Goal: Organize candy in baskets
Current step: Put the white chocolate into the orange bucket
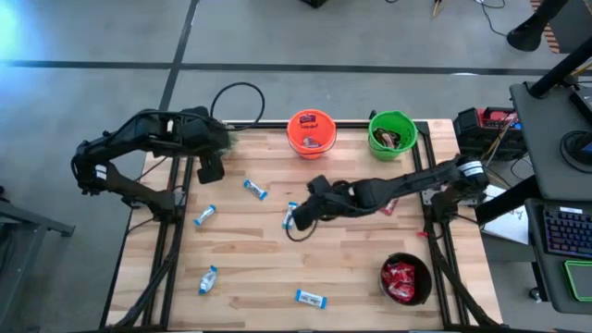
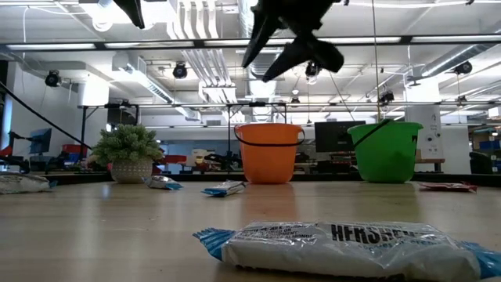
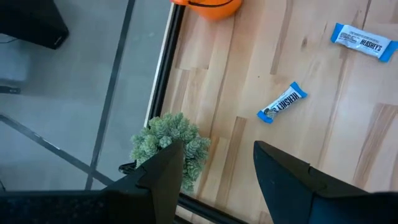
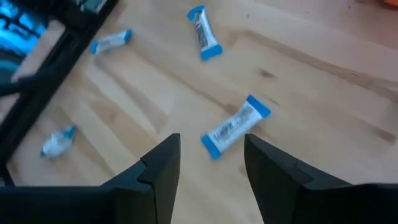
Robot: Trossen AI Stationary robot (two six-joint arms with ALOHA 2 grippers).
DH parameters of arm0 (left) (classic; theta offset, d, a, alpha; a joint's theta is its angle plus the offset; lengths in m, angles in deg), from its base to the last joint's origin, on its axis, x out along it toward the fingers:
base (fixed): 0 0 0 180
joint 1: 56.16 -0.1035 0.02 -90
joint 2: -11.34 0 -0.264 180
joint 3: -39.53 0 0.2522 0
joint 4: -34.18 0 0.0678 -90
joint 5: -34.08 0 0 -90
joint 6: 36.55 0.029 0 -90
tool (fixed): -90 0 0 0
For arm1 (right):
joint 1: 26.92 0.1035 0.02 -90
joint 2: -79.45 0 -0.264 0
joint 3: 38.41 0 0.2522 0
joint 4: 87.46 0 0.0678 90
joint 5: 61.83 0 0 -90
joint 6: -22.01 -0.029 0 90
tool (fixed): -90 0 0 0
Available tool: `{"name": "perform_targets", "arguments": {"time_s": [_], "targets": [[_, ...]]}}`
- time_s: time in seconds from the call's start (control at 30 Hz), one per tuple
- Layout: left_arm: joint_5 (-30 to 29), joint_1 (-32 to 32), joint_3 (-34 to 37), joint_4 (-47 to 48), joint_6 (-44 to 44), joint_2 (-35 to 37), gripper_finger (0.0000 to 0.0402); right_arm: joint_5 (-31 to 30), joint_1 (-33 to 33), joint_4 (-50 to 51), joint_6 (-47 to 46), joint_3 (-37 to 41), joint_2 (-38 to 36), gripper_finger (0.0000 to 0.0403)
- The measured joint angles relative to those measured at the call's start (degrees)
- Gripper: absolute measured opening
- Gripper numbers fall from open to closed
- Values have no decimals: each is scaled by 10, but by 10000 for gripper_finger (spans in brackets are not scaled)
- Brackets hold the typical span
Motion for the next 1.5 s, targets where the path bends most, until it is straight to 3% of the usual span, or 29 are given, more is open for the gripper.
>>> {"name": "perform_targets", "arguments": {"time_s": [0.3,0.63,1.17,1.5], "targets": [[0,0,0,0,0,5,178,4,-39,-15,-56,0,55,175],[1,0,0,0,0,5,178,105,-55,-86,-99,0,121,204],[2,0,0,0,-5,5,178,82,-77,-86,-127,1,134,206],[3,0,0,0,-15,5,178,121,-86,-115,-143,-20,206,206]]}}
